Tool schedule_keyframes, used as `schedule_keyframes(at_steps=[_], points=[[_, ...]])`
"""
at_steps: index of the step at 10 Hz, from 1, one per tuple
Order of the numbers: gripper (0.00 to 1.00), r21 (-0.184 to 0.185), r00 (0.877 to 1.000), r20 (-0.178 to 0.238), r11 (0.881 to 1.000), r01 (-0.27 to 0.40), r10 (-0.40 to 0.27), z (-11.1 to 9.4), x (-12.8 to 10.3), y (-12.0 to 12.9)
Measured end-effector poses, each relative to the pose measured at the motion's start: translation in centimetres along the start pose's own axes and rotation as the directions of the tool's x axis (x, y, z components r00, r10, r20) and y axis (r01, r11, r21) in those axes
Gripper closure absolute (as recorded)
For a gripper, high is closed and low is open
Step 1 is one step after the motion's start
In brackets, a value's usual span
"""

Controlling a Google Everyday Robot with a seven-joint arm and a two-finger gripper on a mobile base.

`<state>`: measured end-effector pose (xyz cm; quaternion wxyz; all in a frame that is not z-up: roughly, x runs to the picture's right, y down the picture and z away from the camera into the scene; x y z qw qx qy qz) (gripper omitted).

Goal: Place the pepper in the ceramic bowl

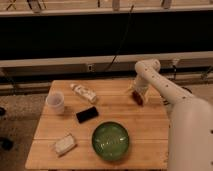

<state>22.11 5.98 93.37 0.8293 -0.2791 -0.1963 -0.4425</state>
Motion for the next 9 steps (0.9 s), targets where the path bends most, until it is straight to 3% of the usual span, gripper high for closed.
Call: schedule_keyframes(at_steps=[3,6,9], points=[[0.2,-0.026,0.997,0.0,0.996,0.08,-0.08,0.6,0.9,0.4],[0.21,-0.053,0.994,0.014,0.993,0.109,-0.109,1.9,0.9,0.6],[0.47,-0.073,0.993,0.023,0.991,0.113,-0.111,2.8,0.9,0.9]])
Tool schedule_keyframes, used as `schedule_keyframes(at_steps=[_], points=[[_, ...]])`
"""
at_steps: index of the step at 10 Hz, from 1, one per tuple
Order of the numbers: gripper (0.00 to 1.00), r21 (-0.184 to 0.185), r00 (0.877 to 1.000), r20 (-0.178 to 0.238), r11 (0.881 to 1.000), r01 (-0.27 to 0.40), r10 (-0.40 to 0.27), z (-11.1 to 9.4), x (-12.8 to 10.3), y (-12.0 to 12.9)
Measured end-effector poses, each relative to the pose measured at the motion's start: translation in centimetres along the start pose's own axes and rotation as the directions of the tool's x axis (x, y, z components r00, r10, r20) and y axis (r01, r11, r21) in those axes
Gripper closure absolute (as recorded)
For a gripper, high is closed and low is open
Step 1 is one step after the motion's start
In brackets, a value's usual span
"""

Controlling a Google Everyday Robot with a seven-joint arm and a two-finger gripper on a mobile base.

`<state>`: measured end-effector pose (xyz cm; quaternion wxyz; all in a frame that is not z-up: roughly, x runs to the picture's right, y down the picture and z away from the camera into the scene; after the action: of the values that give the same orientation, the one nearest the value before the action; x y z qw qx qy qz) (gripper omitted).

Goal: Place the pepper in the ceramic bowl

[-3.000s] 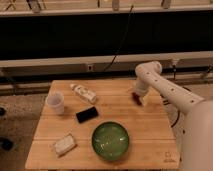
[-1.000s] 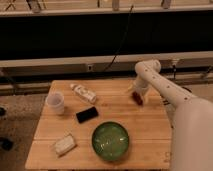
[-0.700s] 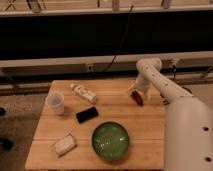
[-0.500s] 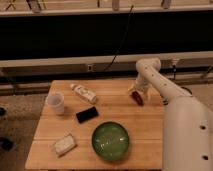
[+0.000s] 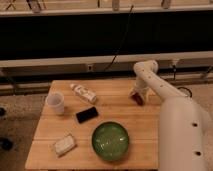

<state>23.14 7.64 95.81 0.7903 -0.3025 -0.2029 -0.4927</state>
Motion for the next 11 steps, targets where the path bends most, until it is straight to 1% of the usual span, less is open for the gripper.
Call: schedule_keyframes(at_steps=[2,3,4,5,6,8,9,10,11], points=[[0.7,-0.005,1.0,0.011,1.0,0.007,-0.007,-0.1,-0.1,-0.2],[0.78,-0.003,1.0,0.015,1.0,0.008,-0.008,-0.2,-0.2,-0.3],[0.91,-0.003,1.0,0.015,1.0,0.009,-0.009,-0.2,-0.2,-0.3],[0.97,-0.004,1.0,0.015,1.0,0.009,-0.009,-0.2,-0.2,-0.3],[1.0,-0.005,1.0,0.015,1.0,0.009,-0.009,-0.3,-0.2,-0.3],[1.0,-0.012,1.0,0.012,1.0,0.016,-0.016,-0.5,-0.5,0.0],[1.0,-0.007,1.0,0.009,1.0,0.025,-0.025,-1.3,-1.2,0.1],[1.0,0.004,0.999,0.003,0.999,0.038,-0.038,-2.7,-2.2,0.0],[1.0,0.02,0.999,-0.008,0.998,0.053,-0.053,-4.9,-3.3,-0.1]])
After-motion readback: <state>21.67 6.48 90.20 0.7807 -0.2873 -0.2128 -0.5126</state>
